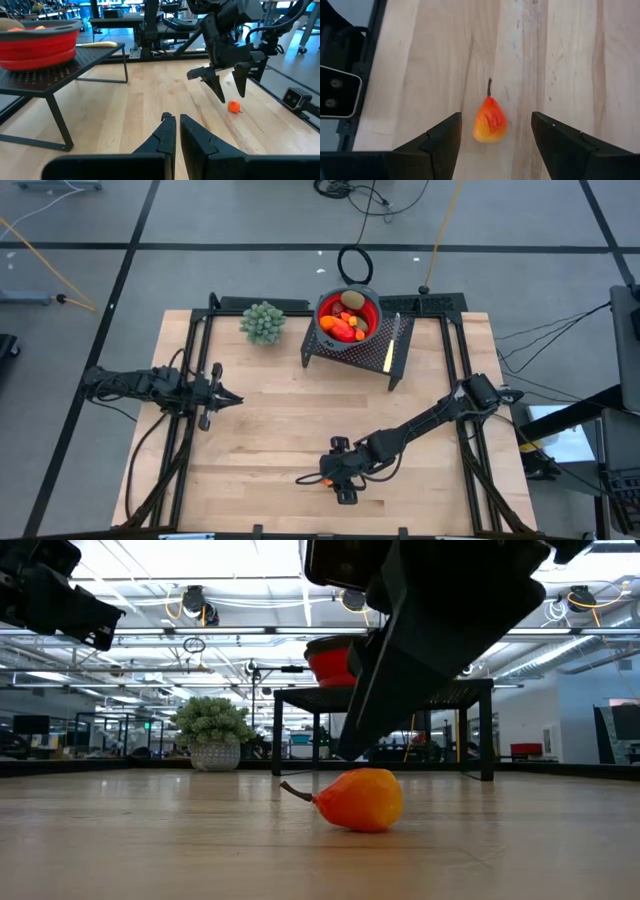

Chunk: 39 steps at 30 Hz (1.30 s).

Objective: Pick & Place Fruit
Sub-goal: Put the orange pear into the red strainer bowl on the shelf

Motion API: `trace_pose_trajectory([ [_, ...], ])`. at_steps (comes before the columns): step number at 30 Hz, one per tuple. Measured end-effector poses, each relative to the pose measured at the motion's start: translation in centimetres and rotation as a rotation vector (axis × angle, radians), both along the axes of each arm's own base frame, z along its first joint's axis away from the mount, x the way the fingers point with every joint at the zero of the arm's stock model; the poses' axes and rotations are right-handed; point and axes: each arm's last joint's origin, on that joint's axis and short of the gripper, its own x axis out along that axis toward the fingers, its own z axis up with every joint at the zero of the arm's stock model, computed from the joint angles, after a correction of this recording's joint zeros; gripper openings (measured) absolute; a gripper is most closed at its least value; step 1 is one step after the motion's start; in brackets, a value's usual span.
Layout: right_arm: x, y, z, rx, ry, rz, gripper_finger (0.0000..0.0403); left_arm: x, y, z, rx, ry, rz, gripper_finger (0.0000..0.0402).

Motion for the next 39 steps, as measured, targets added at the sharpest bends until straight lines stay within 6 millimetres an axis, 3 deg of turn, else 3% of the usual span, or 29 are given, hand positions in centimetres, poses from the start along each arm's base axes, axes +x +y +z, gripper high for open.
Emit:
trace_pose_trajectory([
  [5, 0.1, 0.0, -0.3, -0.002, 0.002, -0.003, 0.0235, 0.0, 0.0, 0.0, 0.0, -0.001, 0.001, 0.0026],
  [12, 0.9, 0.8, -3.0, 0.04, 0.022, -0.015, 0.0235, 0.0, 0.0, 0.0, 0.0, -0.001, 0.0, 0.0026],
  [20, 0.7, 1.0, -3.4, 0.014, 0.025, 0.005, 0.0218, 0.0, 0.0, 0.0, 0.001, -0.001, 0.006, 0.0026],
  [39, 0.4, 0.8, -3.4, -0.048, 0.035, 0.09, 0.0108, 0.0, 0.0, -0.1, 0.002, 0.006, 0.006, 0.0026],
])
